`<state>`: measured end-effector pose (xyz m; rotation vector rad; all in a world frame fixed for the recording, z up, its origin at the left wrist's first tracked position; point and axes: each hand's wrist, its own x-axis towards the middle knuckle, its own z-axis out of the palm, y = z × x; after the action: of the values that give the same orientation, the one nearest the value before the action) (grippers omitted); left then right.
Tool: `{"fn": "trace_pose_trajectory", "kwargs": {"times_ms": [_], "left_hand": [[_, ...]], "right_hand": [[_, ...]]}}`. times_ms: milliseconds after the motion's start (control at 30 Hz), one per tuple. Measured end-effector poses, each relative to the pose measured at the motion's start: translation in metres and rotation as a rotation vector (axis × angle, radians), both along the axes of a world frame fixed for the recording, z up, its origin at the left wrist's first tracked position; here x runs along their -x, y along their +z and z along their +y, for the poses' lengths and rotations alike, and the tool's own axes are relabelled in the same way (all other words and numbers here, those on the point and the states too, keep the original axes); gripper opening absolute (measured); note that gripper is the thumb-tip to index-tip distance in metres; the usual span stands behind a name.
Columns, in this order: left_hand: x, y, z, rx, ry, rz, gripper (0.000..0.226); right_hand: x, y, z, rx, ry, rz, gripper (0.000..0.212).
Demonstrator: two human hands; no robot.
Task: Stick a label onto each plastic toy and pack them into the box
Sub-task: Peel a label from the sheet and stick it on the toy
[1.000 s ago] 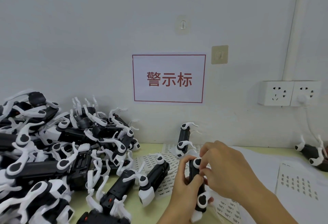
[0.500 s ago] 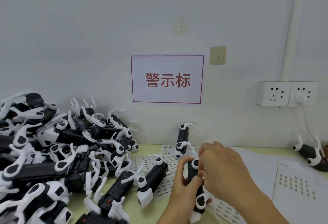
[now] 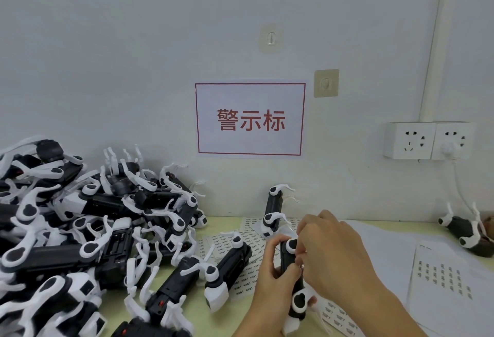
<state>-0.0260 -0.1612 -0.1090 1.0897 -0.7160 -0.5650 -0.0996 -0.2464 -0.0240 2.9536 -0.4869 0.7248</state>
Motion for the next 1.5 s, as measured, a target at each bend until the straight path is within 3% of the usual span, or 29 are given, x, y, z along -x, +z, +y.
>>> {"fn": "trace_pose_trajectory", "kwargs": {"times_ms": [400, 633, 800, 900, 1033, 1233, 1500], "left_hand": [[0.002, 0.002, 0.001, -0.021, 0.029, 0.029, 0.040], [-0.003, -0.001, 0.001, -0.030, 0.033, 0.069, 0.047], [-0.003, 0.000, 0.003, 0.000, 0.009, 0.070, 0.044], [-0.001, 0.002, 0.004, 0.023, -0.030, 0.061, 0.043], [0.000, 0.002, 0.004, 0.026, -0.066, 0.022, 0.043], [-0.004, -0.001, 0.003, 0.035, -0.033, 0.039, 0.045], [-0.005, -0.002, 0.002, 0.092, -0.065, 0.055, 0.045]], "right_hand": [[-0.003, -0.005, -0.009, -0.037, -0.023, -0.056, 0.011], [0.000, -0.008, -0.035, -0.495, 0.097, -0.097, 0.009], [-0.001, -0.014, -0.039, -0.656, 0.203, -0.059, 0.038], [-0.003, -0.019, -0.038, -0.771, 0.217, -0.089, 0.045], [-0.003, -0.022, -0.038, -0.868, 0.202, -0.125, 0.042], [-0.003, -0.025, -0.041, -1.054, 0.225, -0.222, 0.020], [-0.002, -0.032, -0.035, -1.341, 0.355, -0.103, 0.031]]}}
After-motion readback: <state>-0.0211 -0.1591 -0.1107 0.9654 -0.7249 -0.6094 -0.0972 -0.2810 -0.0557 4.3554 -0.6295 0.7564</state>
